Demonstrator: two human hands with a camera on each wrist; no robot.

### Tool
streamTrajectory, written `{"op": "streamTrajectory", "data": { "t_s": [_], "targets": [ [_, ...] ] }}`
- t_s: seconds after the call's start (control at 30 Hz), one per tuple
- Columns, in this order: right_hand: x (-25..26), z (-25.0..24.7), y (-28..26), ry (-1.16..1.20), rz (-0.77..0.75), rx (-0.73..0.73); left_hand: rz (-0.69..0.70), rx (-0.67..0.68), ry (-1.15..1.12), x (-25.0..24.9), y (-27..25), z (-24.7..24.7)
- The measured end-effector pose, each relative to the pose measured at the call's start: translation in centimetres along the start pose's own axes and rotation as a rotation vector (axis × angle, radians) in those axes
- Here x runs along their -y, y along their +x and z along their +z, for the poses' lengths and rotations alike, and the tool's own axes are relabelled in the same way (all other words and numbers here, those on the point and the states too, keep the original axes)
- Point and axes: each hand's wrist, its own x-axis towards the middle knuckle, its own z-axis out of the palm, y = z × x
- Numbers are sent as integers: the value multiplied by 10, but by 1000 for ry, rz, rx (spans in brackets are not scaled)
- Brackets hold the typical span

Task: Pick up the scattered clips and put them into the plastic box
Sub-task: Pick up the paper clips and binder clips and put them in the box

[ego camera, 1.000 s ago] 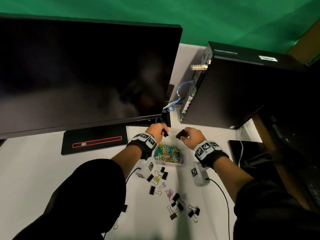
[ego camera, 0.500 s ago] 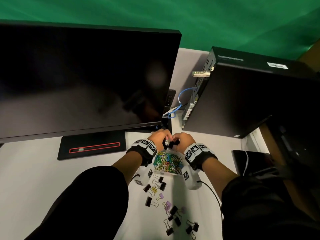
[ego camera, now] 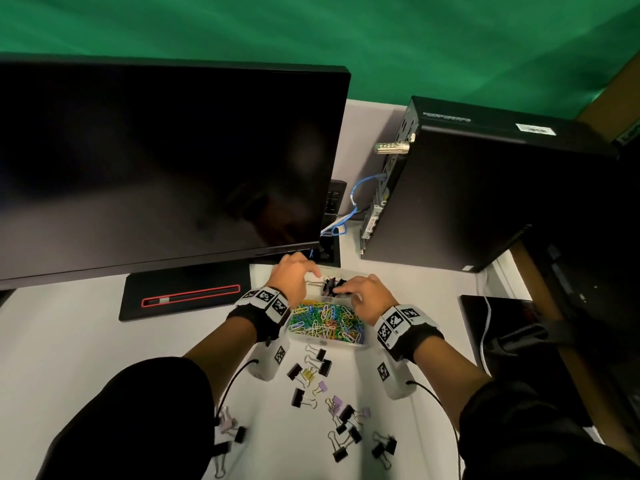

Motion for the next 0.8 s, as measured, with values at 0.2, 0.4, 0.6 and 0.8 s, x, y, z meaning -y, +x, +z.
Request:
{"op": "streamTrajectory", "data": {
  "t_s": [0.2, 0.4, 0.6, 0.8],
  "targets": [
    [22, 13, 6, -323, 173, 107, -51, -15, 36, 33, -46, -7],
    [30, 14, 6, -320, 265, 82, -93, -43, -1, 65, -99, -8],
    [18, 14, -31, -21, 195, -190, -216, 86, 106, 97, -156, -4],
    [16, 42, -82, 92, 19, -227, -213, 208, 191, 107, -182, 6]
  ]
}}
